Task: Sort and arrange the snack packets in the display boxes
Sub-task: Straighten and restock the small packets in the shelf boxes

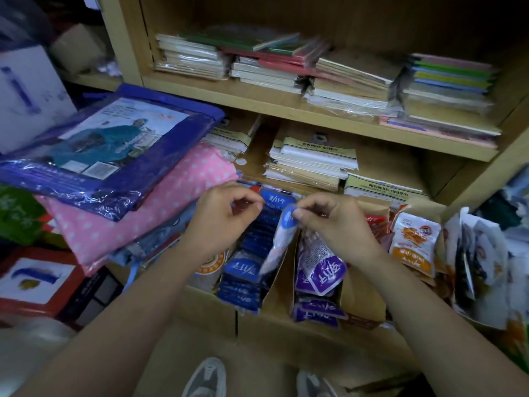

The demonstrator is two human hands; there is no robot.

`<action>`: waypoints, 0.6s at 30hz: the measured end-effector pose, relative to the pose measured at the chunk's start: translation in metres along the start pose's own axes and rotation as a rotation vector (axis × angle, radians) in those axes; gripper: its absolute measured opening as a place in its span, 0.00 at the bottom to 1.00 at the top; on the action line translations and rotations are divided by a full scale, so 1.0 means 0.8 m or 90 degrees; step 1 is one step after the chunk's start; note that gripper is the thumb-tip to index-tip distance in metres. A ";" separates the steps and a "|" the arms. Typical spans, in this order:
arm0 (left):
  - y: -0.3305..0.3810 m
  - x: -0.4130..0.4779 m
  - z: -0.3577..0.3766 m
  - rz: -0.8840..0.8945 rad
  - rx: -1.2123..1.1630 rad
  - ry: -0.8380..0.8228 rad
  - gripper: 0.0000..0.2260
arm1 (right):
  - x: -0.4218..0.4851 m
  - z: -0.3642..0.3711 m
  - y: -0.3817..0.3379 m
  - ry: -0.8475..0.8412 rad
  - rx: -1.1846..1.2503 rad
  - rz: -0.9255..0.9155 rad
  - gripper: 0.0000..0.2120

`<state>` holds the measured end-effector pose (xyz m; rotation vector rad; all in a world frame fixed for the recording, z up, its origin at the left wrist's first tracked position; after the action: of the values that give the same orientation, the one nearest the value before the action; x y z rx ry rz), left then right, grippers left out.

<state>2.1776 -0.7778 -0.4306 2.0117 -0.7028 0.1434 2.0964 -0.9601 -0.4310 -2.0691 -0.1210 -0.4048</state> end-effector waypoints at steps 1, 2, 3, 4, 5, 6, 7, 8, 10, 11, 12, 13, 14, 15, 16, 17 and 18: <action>0.000 0.000 0.000 -0.031 -0.048 -0.014 0.05 | 0.000 -0.008 -0.002 0.044 0.062 0.010 0.03; 0.002 -0.002 0.003 -0.071 -0.102 -0.050 0.06 | 0.000 -0.014 -0.003 0.080 0.116 0.017 0.02; 0.004 -0.004 0.010 -0.113 -0.156 -0.101 0.08 | 0.000 -0.019 -0.003 0.105 0.161 0.023 0.03; 0.006 -0.008 0.017 -0.150 -0.200 -0.154 0.10 | -0.001 -0.022 -0.002 0.120 0.200 0.030 0.03; 0.008 -0.011 0.024 -0.179 -0.230 -0.201 0.13 | -0.001 -0.022 -0.002 0.123 0.238 0.039 0.03; 0.010 -0.015 0.030 -0.199 -0.246 -0.246 0.16 | -0.001 -0.019 -0.003 0.120 0.283 0.049 0.03; 0.013 -0.019 0.037 -0.211 -0.252 -0.294 0.20 | -0.002 -0.015 -0.003 0.115 0.337 0.061 0.03; 0.015 -0.023 0.044 -0.215 -0.255 -0.337 0.22 | -0.003 -0.012 -0.003 0.110 0.392 0.072 0.03; 0.017 -0.025 0.051 -0.196 -0.261 -0.360 0.21 | -0.002 -0.003 -0.007 0.088 0.475 0.094 0.07; 0.017 -0.023 0.050 -0.179 -0.265 -0.334 0.18 | -0.002 0.001 -0.009 0.074 0.508 0.108 0.10; 0.018 -0.020 0.046 -0.169 -0.273 -0.295 0.15 | -0.001 0.004 -0.011 0.062 0.544 0.128 0.13; 0.017 -0.018 0.042 -0.168 -0.286 -0.251 0.11 | -0.002 0.006 -0.010 0.059 0.578 0.153 0.18; 0.018 -0.015 0.036 -0.169 -0.294 -0.207 0.08 | -0.003 0.005 -0.009 0.063 0.599 0.166 0.21; 0.018 -0.012 0.030 -0.165 -0.299 -0.164 0.05 | -0.004 0.002 -0.009 0.067 0.581 0.157 0.23; 0.019 -0.009 0.024 -0.155 -0.302 -0.124 0.04 | -0.004 -0.003 -0.009 0.072 0.522 0.136 0.22; 0.021 -0.007 0.019 -0.138 -0.301 -0.092 0.04 | -0.005 -0.007 -0.009 0.079 0.440 0.108 0.21; 0.024 -0.006 0.015 -0.118 -0.293 -0.074 0.05 | -0.006 -0.011 -0.009 0.086 0.363 0.083 0.19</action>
<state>2.1610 -0.7931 -0.4242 1.6367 -0.5576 -0.2283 2.0883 -0.9634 -0.4224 -1.4759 -0.0151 -0.3758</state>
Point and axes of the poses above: each hand's wrist, its own x-axis towards the middle knuckle, its own z-axis out of the palm, y = z × x, the point moved 8 cm from there along x, towards the middle knuckle, and after that the axes turned 6 degrees about -z, right-handed, at the moved point
